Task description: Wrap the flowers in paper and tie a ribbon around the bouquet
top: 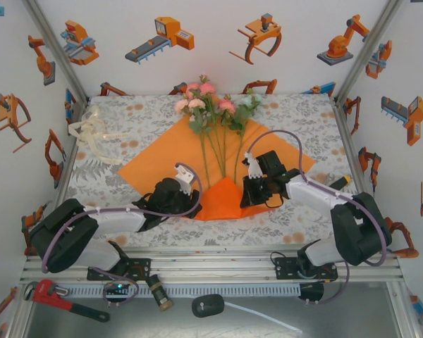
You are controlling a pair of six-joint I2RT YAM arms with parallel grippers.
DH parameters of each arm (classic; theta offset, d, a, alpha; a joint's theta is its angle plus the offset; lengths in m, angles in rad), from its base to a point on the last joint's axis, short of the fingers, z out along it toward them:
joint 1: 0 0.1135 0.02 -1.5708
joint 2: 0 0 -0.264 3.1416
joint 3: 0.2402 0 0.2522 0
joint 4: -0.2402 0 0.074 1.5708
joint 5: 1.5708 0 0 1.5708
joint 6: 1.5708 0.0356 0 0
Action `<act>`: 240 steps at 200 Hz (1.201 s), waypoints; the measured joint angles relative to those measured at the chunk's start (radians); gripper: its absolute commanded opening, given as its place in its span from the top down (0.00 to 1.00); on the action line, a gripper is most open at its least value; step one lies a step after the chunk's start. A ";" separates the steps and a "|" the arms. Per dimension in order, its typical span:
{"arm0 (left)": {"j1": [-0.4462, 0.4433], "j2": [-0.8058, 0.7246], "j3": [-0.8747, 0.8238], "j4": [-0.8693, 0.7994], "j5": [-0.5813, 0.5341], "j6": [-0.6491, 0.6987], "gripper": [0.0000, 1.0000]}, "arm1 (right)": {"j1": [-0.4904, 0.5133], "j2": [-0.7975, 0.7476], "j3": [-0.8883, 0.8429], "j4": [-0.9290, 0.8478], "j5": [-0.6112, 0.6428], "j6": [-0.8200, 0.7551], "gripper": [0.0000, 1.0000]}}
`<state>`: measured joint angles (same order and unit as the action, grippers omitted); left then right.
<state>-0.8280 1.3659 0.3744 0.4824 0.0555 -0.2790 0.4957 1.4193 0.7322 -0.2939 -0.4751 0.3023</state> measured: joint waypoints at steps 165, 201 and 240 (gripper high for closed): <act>-0.028 -0.488 -0.137 -0.058 0.145 -0.132 1.00 | -0.026 -0.483 -0.257 0.129 -0.048 0.050 1.00; -0.035 -0.531 -0.136 -0.086 0.053 -0.123 1.00 | -0.019 -0.425 -0.196 0.159 -0.032 0.042 1.00; -0.035 -0.387 -0.136 -0.034 -0.014 -0.120 0.98 | -0.016 -0.229 -0.107 0.181 -0.006 0.002 1.00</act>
<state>-0.8635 0.9791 0.2382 0.4480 0.0410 -0.3988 0.4793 1.1908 0.6250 -0.1127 -0.4812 0.3042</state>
